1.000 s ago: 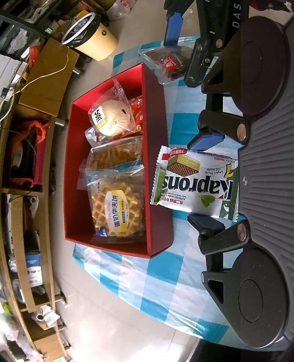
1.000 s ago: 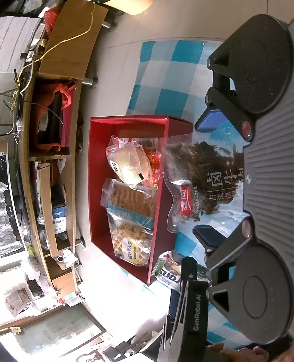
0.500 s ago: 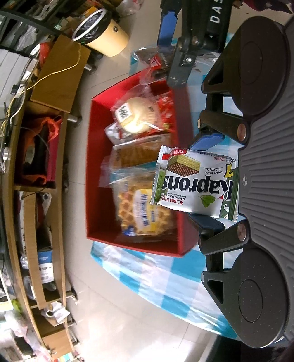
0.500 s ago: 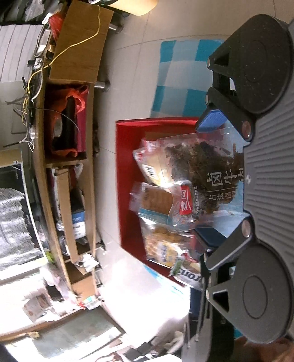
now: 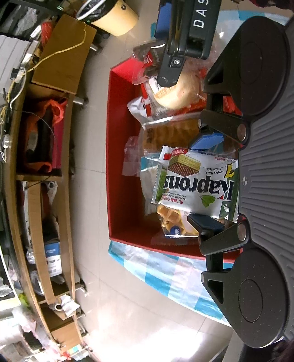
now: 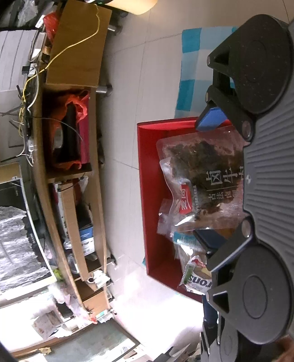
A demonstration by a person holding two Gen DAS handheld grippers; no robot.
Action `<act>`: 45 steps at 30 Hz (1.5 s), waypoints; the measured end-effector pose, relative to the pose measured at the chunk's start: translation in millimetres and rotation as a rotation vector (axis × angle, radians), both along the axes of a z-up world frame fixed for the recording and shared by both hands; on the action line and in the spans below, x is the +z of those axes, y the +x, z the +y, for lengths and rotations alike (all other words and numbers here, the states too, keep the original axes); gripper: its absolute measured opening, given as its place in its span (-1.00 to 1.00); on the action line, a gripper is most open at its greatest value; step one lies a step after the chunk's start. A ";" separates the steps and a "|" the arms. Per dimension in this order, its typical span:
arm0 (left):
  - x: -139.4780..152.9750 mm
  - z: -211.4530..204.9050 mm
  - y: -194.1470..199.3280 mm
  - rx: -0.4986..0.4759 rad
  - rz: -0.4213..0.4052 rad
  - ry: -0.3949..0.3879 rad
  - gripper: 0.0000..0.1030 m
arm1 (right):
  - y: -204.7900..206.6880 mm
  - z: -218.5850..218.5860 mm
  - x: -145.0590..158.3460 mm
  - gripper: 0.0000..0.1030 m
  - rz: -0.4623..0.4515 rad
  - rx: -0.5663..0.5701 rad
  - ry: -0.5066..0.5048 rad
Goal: Organize snacks
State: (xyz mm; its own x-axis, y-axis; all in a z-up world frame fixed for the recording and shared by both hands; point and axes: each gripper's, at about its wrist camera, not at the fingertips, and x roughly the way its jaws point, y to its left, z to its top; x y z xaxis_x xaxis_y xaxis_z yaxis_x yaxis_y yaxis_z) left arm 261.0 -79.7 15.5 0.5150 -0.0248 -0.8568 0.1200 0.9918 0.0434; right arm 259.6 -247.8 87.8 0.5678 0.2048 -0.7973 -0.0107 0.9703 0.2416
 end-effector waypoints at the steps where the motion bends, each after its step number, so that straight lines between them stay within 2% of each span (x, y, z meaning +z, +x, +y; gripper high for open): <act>1: -0.1 0.3 -0.1 0.003 -0.001 0.004 0.38 | 0.7 0.4 -1.7 0.80 0.003 -0.002 -0.007; 6: 6.6 0.3 -7.1 0.015 -0.034 0.032 0.70 | -0.8 -3.1 -3.8 0.80 0.006 -0.018 -0.003; 12: 15.3 5.5 -12.3 0.025 -0.053 0.027 0.71 | -4.3 -4.8 6.0 0.80 -0.046 -0.055 0.001; 19: 27.2 14.7 -23.3 0.034 -0.069 0.003 0.79 | -25.2 1.5 39.9 0.80 -0.143 -0.078 -0.009; 23: 32.0 18.6 -39.0 0.029 -0.080 -0.005 0.87 | -45.5 7.4 47.3 0.80 -0.130 -0.064 -0.027; 34: 30.3 29.6 -87.0 0.036 -0.053 -0.046 0.93 | -102.2 18.8 46.2 0.80 -0.072 -0.070 -0.066; 45: 35.7 32.8 -128.5 0.033 -0.078 -0.054 1.00 | -145.7 18.9 40.4 0.80 -0.035 -0.087 -0.059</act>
